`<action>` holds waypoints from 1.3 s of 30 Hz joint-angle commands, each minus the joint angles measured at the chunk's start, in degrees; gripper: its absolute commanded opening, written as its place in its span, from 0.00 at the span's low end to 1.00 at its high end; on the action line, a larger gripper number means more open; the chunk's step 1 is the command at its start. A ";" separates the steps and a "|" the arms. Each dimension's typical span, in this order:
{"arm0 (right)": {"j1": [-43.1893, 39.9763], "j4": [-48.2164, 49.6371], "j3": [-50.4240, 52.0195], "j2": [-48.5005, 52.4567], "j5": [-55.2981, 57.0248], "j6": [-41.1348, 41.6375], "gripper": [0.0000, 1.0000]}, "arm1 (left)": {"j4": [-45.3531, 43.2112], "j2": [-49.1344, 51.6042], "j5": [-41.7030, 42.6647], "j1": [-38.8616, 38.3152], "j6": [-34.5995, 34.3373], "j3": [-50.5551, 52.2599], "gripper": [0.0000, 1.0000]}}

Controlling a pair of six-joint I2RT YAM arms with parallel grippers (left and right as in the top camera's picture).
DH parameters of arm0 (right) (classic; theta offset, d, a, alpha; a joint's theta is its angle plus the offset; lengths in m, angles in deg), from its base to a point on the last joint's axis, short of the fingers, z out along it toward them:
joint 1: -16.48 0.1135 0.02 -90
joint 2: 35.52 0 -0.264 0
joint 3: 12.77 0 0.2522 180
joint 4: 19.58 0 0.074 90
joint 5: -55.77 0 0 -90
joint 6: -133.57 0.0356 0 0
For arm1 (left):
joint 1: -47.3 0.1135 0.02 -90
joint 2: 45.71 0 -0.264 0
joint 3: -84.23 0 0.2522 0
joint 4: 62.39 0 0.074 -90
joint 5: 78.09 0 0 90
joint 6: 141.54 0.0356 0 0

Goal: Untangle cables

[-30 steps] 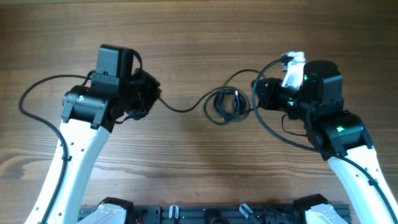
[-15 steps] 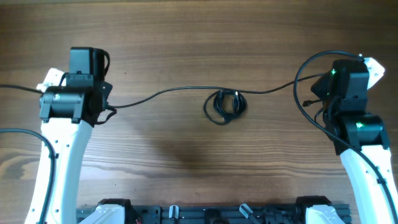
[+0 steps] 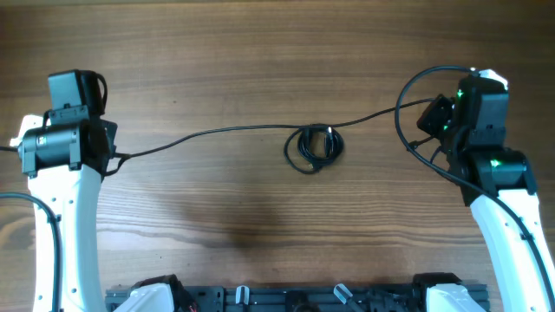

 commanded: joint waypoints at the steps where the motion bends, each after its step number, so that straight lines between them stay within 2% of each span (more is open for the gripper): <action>1: -0.85 0.70 -0.68 1.25 -4.70 -1.73 0.04 | 0.37 0.44 -4.31 1.73 0.90 0.07 0.04; 5: -0.83 2.14 -0.68 1.33 -11.82 -1.60 0.04 | 0.70 0.44 3.10 1.73 0.92 0.07 0.04; 8: -0.85 2.34 -0.68 1.33 -14.64 -1.62 0.05 | 0.55 0.55 13.07 1.73 7.17 0.07 0.04; 11: -0.83 2.29 -0.68 1.33 -14.62 -1.62 0.06 | 0.17 1.18 18.60 1.66 11.82 0.07 0.04; 13: -0.85 2.32 -0.68 1.33 -14.58 -1.62 0.09 | -2.03 0.98 27.39 1.62 18.78 0.07 0.04; 14: -0.85 2.32 -0.68 1.33 -14.58 -1.60 0.14 | -4.33 0.79 34.58 1.62 23.54 0.07 0.04; 15: -0.85 2.25 -0.68 1.33 -14.62 -1.57 0.26 | -5.77 0.59 40.26 1.62 26.75 0.07 0.04; 16: -0.85 2.05 -0.68 1.33 -15.08 -1.49 0.56 | -7.32 0.04 47.60 1.62 29.35 0.07 0.04; 18: -0.83 1.86 -0.68 1.33 -19.61 -1.64 0.89 | -7.56 -0.68 50.45 1.55 29.38 0.07 0.04; 20: -0.85 2.64 -0.68 1.33 -23.26 -1.64 1.00 | -7.80 -1.36 50.88 1.49 30.29 0.07 0.04; 23: -0.83 6.45 -0.68 1.33 -37.99 -8.17 1.00 | -8.46 -3.85 55.69 1.44 33.88 0.04 0.04; 26: -0.79 12.52 -0.68 1.33 -63.47 -12.66 1.00 | -8.81 -7.23 61.86 1.44 33.59 0.04 0.04; 28: -0.07 14.38 -0.68 1.33 -71.21 -15.52 1.00 | -8.57 -9.11 64.26 1.44 30.82 0.04 0.04; 31: 5.95 10.58 -0.66 1.33 -70.97 -26.86 1.00 | -8.35 -10.95 70.25 1.38 28.87 0.04 0.04; 35: 15.30 3.89 -0.59 1.33 -59.52 -36.28 0.99 | -8.39 -11.10 70.71 -0.37 27.47 0.04 0.04; 39: 21.24 -0.48 -0.50 3.13 -47.71 -37.68 0.97 | -8.39 -11.10 70.73 -2.91 26.99 0.04 0.04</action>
